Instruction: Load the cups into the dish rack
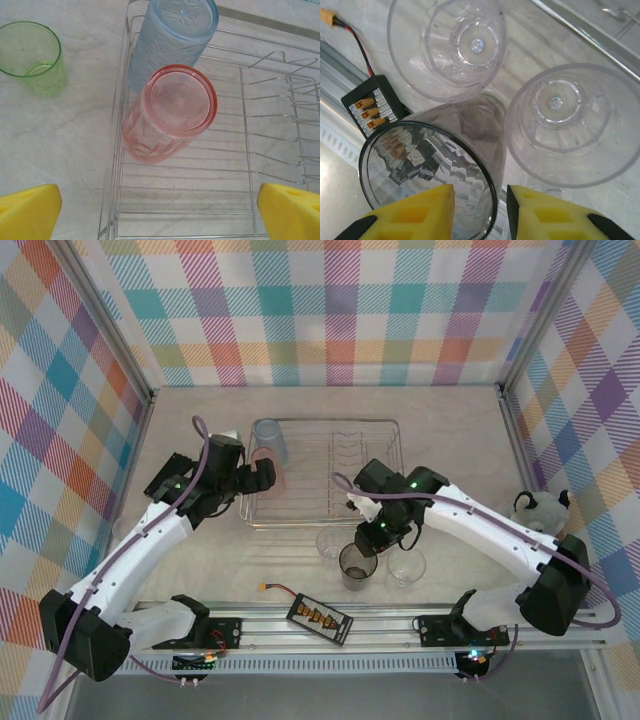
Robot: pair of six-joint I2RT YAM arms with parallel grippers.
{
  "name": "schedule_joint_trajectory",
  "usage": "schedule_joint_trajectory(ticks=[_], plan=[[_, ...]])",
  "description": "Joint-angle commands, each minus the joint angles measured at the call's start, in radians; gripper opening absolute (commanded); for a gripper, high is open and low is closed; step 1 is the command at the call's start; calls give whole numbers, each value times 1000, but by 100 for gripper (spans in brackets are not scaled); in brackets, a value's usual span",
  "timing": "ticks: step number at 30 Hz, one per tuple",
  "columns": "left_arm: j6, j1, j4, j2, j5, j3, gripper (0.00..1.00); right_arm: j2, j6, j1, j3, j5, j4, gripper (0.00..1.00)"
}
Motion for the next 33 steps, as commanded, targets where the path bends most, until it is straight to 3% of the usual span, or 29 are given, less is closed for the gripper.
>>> schedule_joint_trajectory(ticks=[1, 7, 16, 22, 28, 33], plan=[[-9, 7, 35, -36, 0, -11, 100, 18, -55, 24, 16, 3, -13, 35], [-6, 9, 28, -32, 2, -23, 100, 55, -63, 38, 19, 54, -16, 32], [13, 9, 33, -33, 11, -31, 100, 74, -67, 64, 61, 76, -36, 1], [24, 10, 75, -70, 56, -35, 100, -27, -84, 61, 90, 51, 8, 0], [53, 13, 299, -190, 276, -109, 100, -155, -54, -39, 69, -175, 132, 0], [48, 14, 571, -299, 533, -190, 100, -247, 60, -236, 27, -462, 312, 0]])
